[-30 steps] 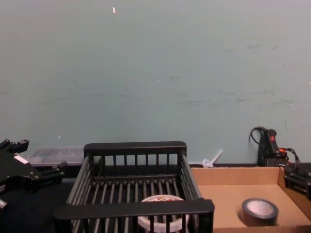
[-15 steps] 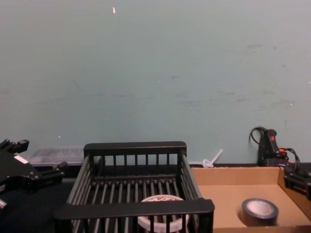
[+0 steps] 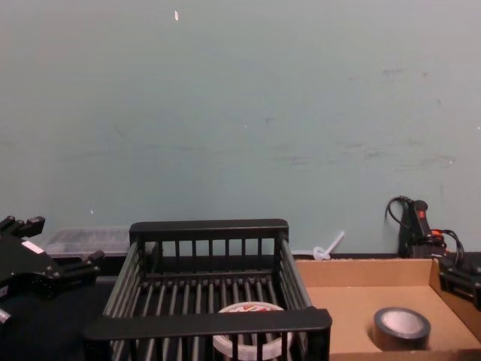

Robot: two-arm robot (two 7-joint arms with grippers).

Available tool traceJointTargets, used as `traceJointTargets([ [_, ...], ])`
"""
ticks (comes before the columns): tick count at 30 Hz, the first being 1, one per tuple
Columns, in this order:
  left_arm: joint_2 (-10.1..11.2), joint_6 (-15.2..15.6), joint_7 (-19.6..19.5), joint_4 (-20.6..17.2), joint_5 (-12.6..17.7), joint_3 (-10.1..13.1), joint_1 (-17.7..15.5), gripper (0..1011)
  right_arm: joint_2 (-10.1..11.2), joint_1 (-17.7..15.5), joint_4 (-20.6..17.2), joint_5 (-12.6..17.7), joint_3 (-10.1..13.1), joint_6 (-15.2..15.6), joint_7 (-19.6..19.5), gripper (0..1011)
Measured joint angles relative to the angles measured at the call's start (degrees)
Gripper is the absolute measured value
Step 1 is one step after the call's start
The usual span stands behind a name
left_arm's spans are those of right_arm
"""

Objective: Pick up the white tape and place it into the black box , Pick up the silver tape and place it into the brown box.

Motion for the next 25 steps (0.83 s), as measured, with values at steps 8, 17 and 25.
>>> traceJointTargets([
  [8,0.0,0.0,0.0,0.0,0.0,0.0,0.0,1001,0.0,0.0,0.0,0.0,0.0,0.0,0.0,1002],
  [17,0.0,0.0,0.0,0.0,0.0,0.0,0.0,1001,0.0,0.0,0.0,0.0,0.0,0.0,0.0,1002],
  [25,0.0,0.0,0.0,0.0,0.0,0.0,0.0,1001,0.0,0.0,0.0,0.0,0.0,0.0,0.0,1002],
])
